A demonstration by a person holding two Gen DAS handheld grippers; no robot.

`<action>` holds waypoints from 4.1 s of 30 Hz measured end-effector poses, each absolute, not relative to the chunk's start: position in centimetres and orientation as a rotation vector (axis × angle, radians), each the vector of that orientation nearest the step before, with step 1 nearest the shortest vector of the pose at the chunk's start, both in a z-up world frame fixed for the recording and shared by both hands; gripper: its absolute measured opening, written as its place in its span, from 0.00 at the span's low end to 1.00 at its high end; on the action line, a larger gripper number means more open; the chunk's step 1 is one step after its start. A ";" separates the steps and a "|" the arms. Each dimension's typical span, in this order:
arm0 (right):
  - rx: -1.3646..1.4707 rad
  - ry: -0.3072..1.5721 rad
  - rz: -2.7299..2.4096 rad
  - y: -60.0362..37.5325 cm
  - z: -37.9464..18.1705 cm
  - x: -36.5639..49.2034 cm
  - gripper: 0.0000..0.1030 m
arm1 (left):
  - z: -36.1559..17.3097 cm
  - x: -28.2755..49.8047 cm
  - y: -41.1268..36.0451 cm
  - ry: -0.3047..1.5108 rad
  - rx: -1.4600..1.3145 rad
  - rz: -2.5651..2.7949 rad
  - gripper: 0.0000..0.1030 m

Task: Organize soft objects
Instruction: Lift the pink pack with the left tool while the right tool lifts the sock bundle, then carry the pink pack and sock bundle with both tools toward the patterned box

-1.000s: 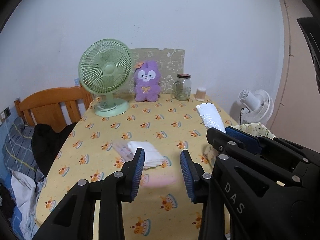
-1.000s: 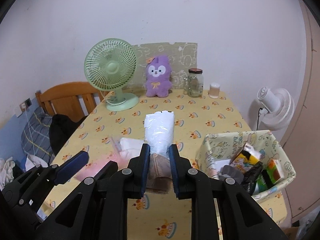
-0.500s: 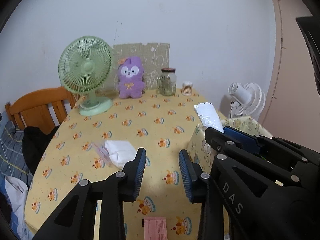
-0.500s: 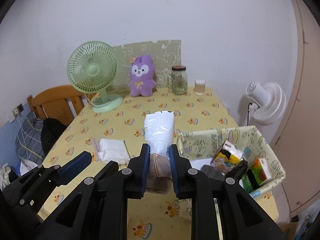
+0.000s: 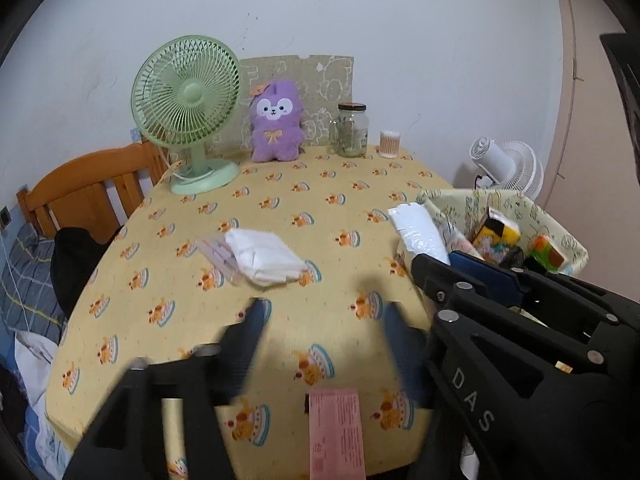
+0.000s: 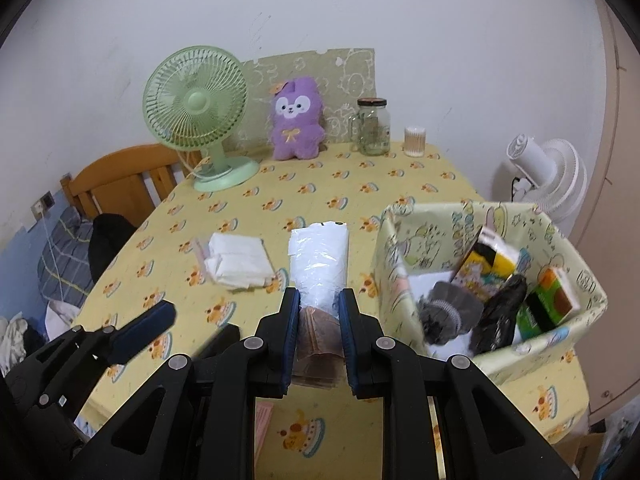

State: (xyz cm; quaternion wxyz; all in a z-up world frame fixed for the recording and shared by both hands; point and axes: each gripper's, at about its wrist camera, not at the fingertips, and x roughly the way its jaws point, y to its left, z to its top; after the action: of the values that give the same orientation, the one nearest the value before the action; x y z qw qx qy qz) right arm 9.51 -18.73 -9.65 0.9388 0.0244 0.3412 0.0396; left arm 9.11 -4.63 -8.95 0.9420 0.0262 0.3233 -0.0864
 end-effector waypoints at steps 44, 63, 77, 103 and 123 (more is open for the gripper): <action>0.035 0.810 0.109 -17.9 -17.7 8.2 0.22 | -16.1 7.9 -4.1 0.772 0.034 -0.187 0.35; 0.018 0.814 0.114 -17.4 -17.1 9.7 0.23 | -16.1 9.1 -3.5 0.781 0.013 -0.167 0.36; 0.011 0.851 0.094 -18.2 -18.5 8.5 0.22 | -17.4 8.1 -4.6 0.800 0.031 -0.218 0.61; 0.045 0.778 0.114 -17.8 -14.3 10.2 0.22 | -12.3 9.9 -4.0 0.732 0.037 -0.199 0.37; 0.053 0.643 0.064 -21.2 -6.5 11.0 0.23 | -5.5 11.5 -7.6 0.609 0.071 -0.262 0.37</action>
State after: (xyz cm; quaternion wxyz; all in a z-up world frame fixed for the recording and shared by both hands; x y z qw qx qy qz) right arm 10.96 -21.15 -6.55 0.9480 0.0259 0.3158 0.0313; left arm 11.46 -7.56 -5.47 0.9450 0.0350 0.2988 -0.1286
